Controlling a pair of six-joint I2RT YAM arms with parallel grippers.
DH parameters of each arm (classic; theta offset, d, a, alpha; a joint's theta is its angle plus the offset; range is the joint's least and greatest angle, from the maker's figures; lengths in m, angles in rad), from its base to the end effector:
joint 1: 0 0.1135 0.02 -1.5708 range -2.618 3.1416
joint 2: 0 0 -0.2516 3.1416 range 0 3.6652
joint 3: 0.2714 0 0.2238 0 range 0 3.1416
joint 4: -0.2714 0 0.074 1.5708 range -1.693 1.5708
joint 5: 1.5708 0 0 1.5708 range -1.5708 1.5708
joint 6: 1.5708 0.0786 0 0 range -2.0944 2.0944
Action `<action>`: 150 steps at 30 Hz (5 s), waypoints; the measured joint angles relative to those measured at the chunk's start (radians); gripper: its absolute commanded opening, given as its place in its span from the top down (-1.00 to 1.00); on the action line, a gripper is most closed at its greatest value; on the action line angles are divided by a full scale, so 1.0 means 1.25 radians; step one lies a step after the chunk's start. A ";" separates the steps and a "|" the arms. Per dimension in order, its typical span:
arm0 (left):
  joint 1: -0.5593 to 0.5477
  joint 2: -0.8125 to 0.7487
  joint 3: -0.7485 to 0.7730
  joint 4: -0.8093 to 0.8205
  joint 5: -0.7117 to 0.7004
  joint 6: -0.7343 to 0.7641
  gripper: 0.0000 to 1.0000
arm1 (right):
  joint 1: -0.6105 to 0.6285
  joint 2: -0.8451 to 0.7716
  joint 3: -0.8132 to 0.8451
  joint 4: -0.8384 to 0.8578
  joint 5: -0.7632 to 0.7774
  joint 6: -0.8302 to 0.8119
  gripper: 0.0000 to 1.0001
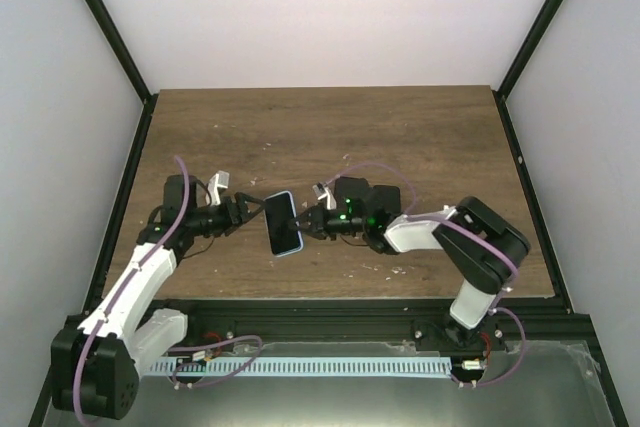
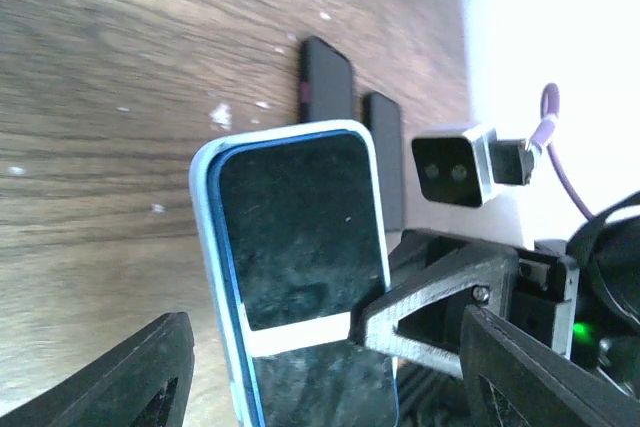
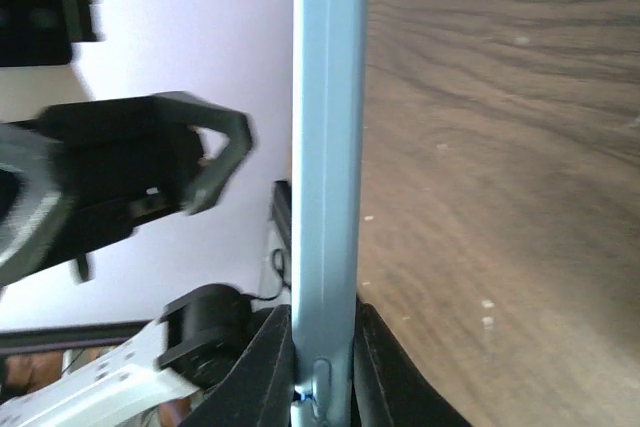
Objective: Put the phone into the phone case
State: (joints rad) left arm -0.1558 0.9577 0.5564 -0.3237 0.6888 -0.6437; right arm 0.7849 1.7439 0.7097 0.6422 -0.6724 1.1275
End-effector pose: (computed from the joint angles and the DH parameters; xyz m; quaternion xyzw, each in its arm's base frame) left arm 0.1878 -0.0801 0.2010 -0.0729 0.8664 -0.4340 0.2360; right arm 0.2132 0.2822 0.1549 -0.0469 0.8045 0.5869 0.0785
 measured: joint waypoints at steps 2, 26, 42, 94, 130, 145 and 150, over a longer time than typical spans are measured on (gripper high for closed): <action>0.000 -0.021 0.001 0.001 0.042 -0.006 -0.48 | -0.007 -0.052 -0.026 0.028 -0.021 0.012 0.84; -0.002 -0.086 -0.095 0.322 0.279 -0.265 0.63 | -0.005 -0.221 -0.116 0.214 -0.086 0.156 0.66; -0.002 -0.046 -0.059 0.228 0.280 -0.217 0.77 | 0.003 -0.190 -0.119 0.197 -0.085 0.156 0.77; -0.023 -0.129 -0.133 0.291 0.343 -0.367 0.24 | 0.019 -0.160 -0.081 0.244 0.043 0.237 0.81; -0.028 -0.113 -0.121 0.358 0.296 -0.375 1.00 | 0.033 -0.214 -0.081 0.136 -0.053 0.168 0.86; -0.028 -0.098 -0.054 0.255 0.293 -0.267 0.21 | 0.035 -0.252 -0.083 0.125 -0.028 0.166 0.99; -0.027 -0.114 -0.054 0.227 0.284 -0.268 0.56 | 0.036 -0.252 -0.083 0.111 -0.016 0.151 0.99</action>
State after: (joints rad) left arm -0.1902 0.8150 0.4892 -0.0402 1.0443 -0.9783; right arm 0.8295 1.4292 0.6056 0.7815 -0.6930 1.3163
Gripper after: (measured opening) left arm 0.333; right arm 0.109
